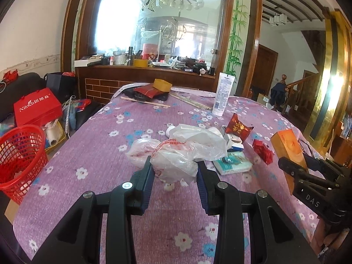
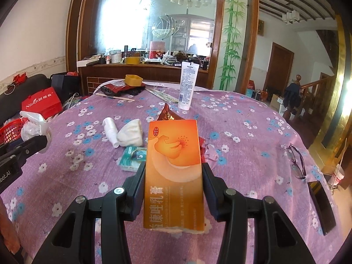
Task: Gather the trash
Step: 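Hold the white plastic bag and orange box above the table, then carry both items over the red basket and open both tools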
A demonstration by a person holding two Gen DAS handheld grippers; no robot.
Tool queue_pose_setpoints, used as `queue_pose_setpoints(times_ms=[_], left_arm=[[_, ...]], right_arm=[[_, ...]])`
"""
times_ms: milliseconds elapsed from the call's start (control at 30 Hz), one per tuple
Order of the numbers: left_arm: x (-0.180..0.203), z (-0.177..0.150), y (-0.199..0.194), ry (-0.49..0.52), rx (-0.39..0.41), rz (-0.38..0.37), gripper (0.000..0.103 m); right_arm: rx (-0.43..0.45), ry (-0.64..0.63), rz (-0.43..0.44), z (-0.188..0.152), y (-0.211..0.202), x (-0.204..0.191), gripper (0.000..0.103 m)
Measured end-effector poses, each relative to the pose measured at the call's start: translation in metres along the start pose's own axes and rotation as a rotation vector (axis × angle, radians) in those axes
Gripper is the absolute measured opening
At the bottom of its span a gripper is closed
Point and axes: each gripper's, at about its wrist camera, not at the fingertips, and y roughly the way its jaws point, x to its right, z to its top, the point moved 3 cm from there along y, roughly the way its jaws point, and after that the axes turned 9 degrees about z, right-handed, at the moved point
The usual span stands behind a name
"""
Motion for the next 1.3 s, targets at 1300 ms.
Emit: queue_pose_setpoints(times_ms=[1300], left_arm=[[-0.219, 0.031, -0.057, -0.382, 0.013, 0.257, 0.035]], right_arm=[[-0.234, 0.063, 0.724, 0.082, 0.044, -0.159, 0.052]])
